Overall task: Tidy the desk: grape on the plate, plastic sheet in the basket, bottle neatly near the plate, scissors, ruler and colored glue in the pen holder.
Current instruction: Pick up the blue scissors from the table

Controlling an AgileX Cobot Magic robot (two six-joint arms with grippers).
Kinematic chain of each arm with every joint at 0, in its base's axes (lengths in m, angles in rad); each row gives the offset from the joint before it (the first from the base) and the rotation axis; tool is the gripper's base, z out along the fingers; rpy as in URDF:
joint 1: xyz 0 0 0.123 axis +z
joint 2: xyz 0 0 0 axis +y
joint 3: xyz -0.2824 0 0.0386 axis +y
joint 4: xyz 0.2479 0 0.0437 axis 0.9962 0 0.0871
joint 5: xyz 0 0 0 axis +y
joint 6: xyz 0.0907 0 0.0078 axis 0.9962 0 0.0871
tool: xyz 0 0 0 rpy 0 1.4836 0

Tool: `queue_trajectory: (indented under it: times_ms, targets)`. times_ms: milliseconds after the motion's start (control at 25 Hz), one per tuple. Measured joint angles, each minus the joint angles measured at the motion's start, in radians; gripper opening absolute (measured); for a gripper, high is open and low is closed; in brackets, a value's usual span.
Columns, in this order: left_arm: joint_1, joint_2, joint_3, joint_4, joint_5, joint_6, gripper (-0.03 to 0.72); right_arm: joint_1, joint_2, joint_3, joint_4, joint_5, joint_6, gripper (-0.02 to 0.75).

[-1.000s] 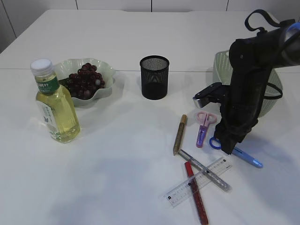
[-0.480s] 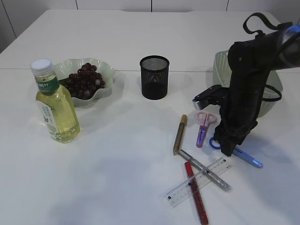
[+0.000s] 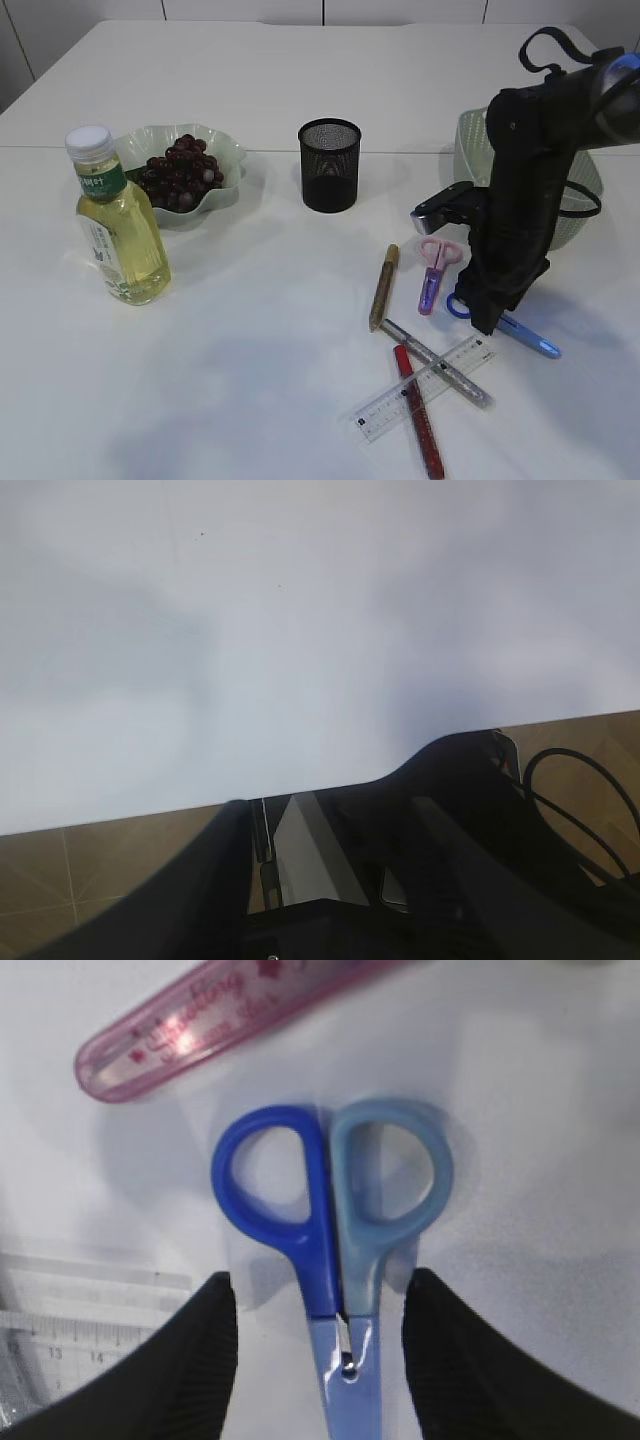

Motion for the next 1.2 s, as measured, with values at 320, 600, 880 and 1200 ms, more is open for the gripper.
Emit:
queue_trajectory:
  times_ms: [320, 600, 880, 1200]
  targets:
    - [0.000, 0.000, 0.000, 0.000, 0.000, 0.000, 0.363, 0.000, 0.000, 0.000, 0.001, 0.021, 0.007, 0.423]
    - [0.000, 0.000, 0.000, 0.001, 0.000, 0.000, 0.363, 0.000, 0.000, 0.000, 0.000, 0.021, 0.009, 0.423]
    - [0.000, 0.000, 0.000, 0.001, 0.000, 0.000, 0.363, 0.000, 0.014, 0.000, -0.002, 0.021, 0.009, 0.423]
    - [0.000, 0.000, 0.000, 0.001, 0.000, 0.000, 0.363, 0.000, 0.015, 0.000, -0.010, 0.015, 0.011, 0.423]
